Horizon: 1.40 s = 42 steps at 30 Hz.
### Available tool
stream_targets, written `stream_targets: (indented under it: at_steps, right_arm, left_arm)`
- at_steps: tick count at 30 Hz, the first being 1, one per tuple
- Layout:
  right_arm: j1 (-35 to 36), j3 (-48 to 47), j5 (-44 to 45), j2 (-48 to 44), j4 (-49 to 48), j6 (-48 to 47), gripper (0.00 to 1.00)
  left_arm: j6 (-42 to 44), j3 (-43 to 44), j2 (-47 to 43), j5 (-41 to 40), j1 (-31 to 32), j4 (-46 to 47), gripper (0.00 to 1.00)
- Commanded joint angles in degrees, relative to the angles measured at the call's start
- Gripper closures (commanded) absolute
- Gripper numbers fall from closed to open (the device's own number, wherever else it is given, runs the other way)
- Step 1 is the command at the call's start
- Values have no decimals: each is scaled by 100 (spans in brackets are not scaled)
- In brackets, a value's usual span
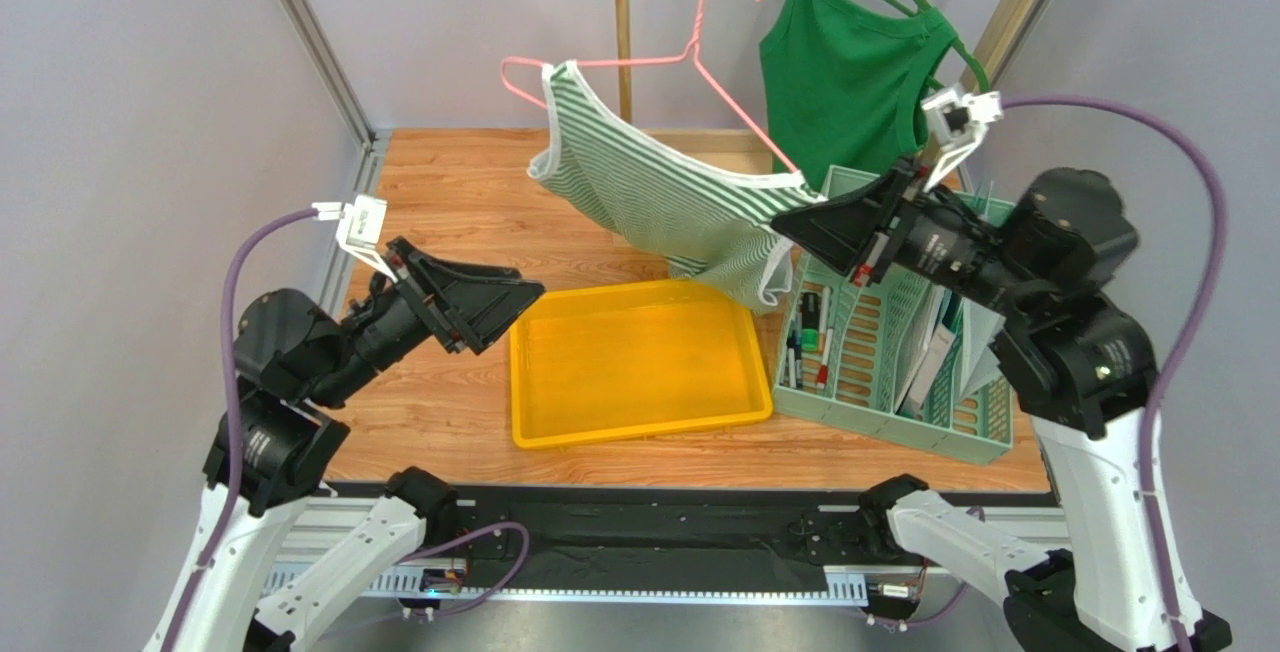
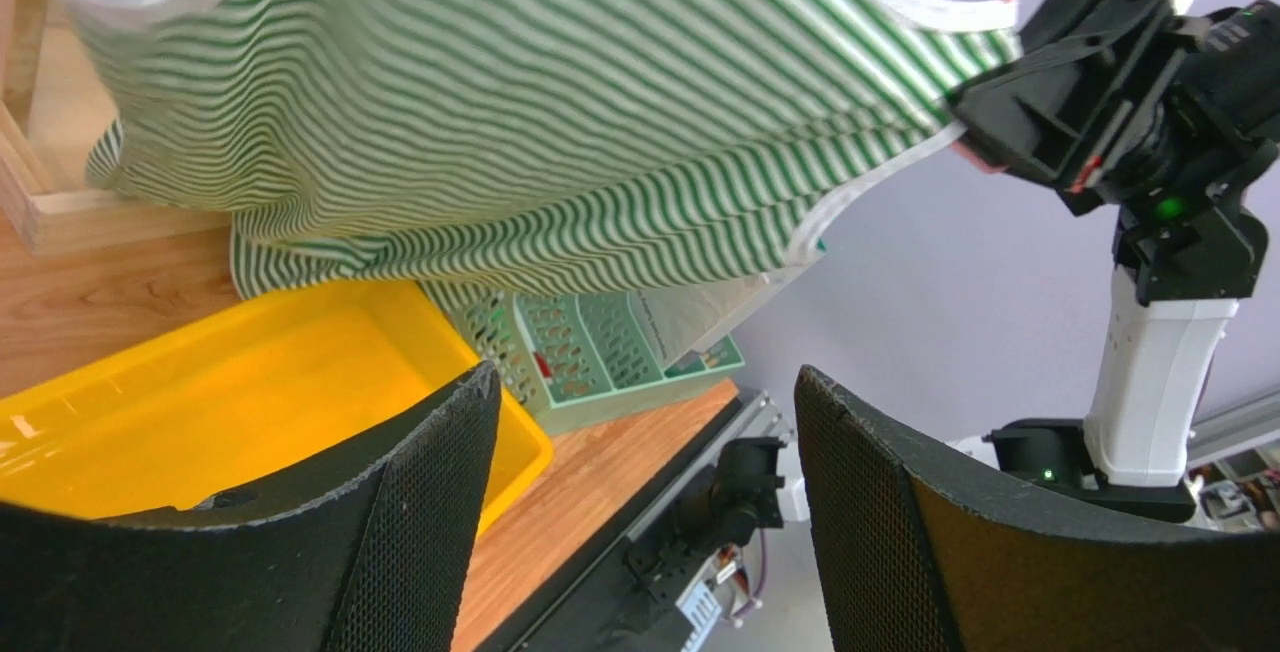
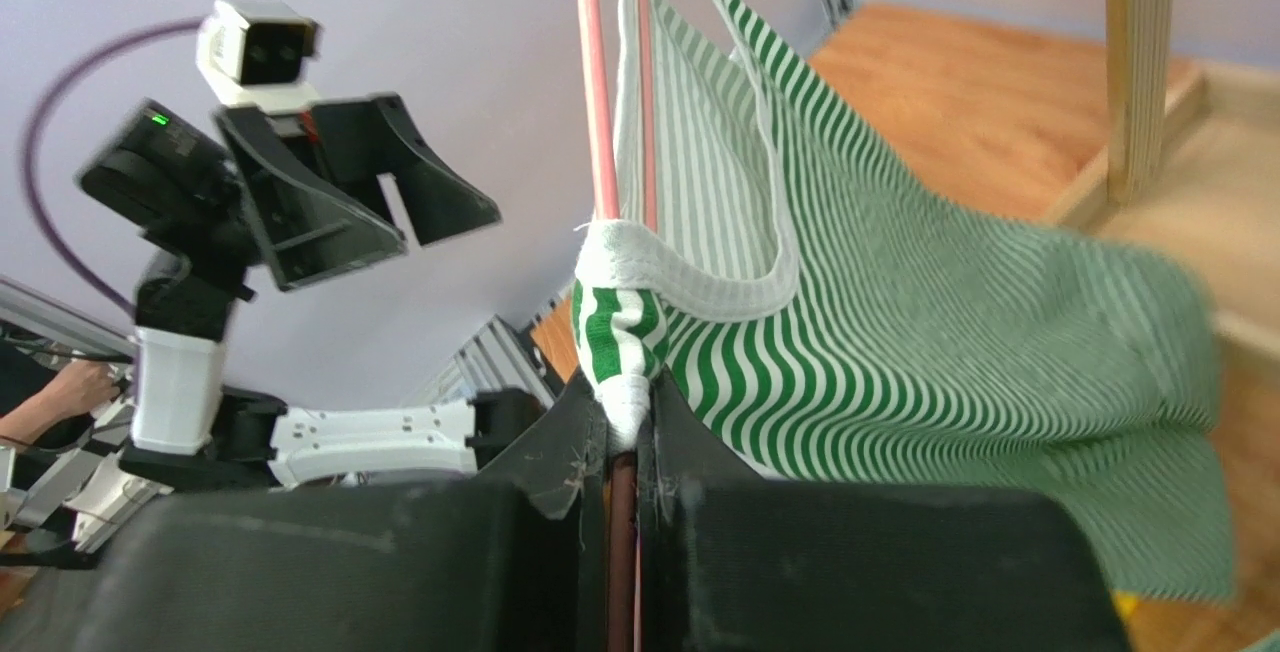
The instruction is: Remove the tank top from the hanger
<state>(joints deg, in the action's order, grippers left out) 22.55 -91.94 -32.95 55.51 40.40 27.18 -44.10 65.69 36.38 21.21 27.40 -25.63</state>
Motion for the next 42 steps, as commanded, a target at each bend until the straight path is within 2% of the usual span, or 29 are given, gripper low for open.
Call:
stream_targets:
  at_steps: [1, 5, 9, 15, 19, 22, 25, 27, 31, 34, 37, 42]
  right_arm:
    - [75, -1035, -36, -154, -542, 94, 100]
    - [83, -1230, -649, -5, -1086, 515, 100]
    - [75, -1352, -783, 284, -1368, 684, 100]
    - [83, -1414, -941, 540, -1341, 394, 100]
    - [66, -1003, -1126, 418, -1430, 52, 100]
    - [66, -730, -846, 321, -1316, -440, 100]
    - [83, -588, -249, 443, -1193, -854, 100]
    - [66, -746, -177, 592, -1123, -951, 100]
    - [75, -1027, -509, 979, -1140, -890, 100]
    - [83, -721, -651, 998, -1184, -855, 100]
    - [75, -124, -521, 717, -1237, -942, 100]
    - [118, 500, -151, 269, -1158, -978, 100]
  left_arm:
    - [191, 207, -315, -205, 29, -117, 23]
    - [261, 365, -614, -205, 37, -372, 23]
    - [410, 559, -939, -310, 29, -732, 23]
    - [498, 663, -1555, -644, 38, -1277, 22]
    - [648, 945, -1687, -803, 37, -1795, 21]
    - [665, 981, -1696, -768, 29, -1814, 21]
    - [709, 972, -1381, -575, 29, -1770, 21]
    - [736, 1016, -1213, -443, 29, -1727, 20]
    - [701, 990, -871, -416, 29, -1569, 21]
    - [727, 1086, -634, -477, 29, -1419, 21]
    - [858, 1419, -221, -626, 29, -1392, 21]
    - [1306, 2648, 816, -987, 29, -1856, 23]
